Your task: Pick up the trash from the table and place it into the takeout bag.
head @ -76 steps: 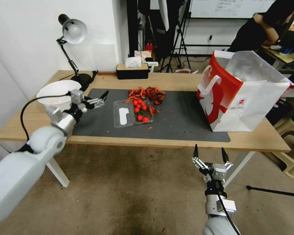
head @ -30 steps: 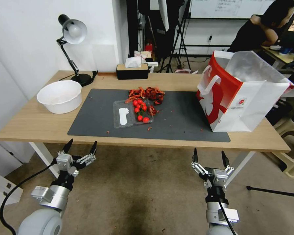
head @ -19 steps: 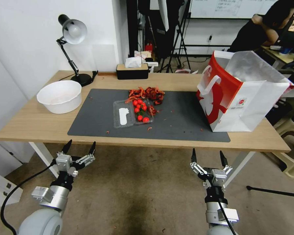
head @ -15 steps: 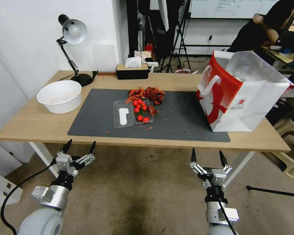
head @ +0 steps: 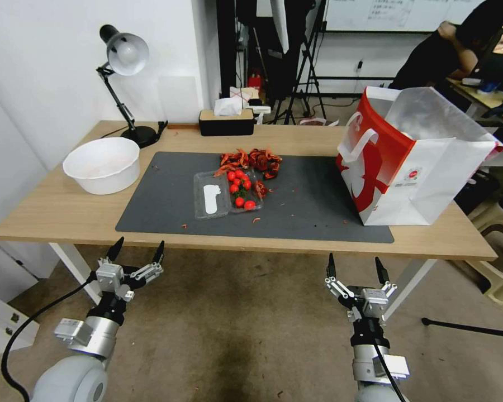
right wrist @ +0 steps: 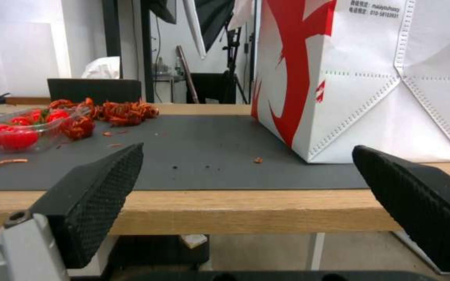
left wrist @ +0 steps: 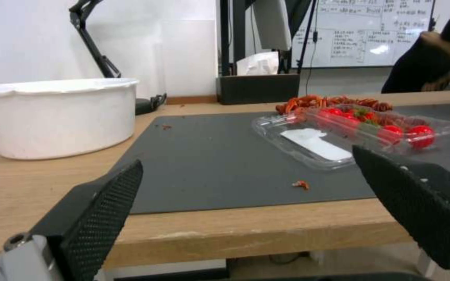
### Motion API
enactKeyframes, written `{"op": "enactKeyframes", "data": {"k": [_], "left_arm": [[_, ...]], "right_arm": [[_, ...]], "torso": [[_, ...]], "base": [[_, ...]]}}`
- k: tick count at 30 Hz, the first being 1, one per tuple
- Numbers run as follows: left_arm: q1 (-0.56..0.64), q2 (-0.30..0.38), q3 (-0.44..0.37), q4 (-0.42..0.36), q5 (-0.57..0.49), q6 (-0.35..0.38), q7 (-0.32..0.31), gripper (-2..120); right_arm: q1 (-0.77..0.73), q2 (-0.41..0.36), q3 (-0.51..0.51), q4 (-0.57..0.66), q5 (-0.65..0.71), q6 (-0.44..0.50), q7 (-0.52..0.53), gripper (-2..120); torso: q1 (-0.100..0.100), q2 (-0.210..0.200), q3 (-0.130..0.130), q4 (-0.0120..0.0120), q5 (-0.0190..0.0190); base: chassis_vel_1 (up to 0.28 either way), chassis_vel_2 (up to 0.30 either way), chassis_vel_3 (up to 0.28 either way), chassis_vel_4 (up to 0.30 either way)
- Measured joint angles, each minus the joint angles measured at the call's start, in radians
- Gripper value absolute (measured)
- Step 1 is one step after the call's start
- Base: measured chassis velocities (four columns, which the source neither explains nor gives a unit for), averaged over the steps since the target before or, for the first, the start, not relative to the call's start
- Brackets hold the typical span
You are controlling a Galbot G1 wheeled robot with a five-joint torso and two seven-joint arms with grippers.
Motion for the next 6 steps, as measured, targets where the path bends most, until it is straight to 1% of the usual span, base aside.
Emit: {"op": "enactKeyframes", "data": {"k": [6], "left_arm": [[0.0, 0.0, 0.001, 0.0, 0.0, 0.0, 0.0, 100]], "right_arm": [[0.0, 0.0, 0.0, 0.0, 0.0, 0.0, 0.0, 100]], "torso": [[0.0, 0.0, 0.0, 0.0, 0.0]], "base": [[0.0, 0.0, 0.0, 0.0]]}}
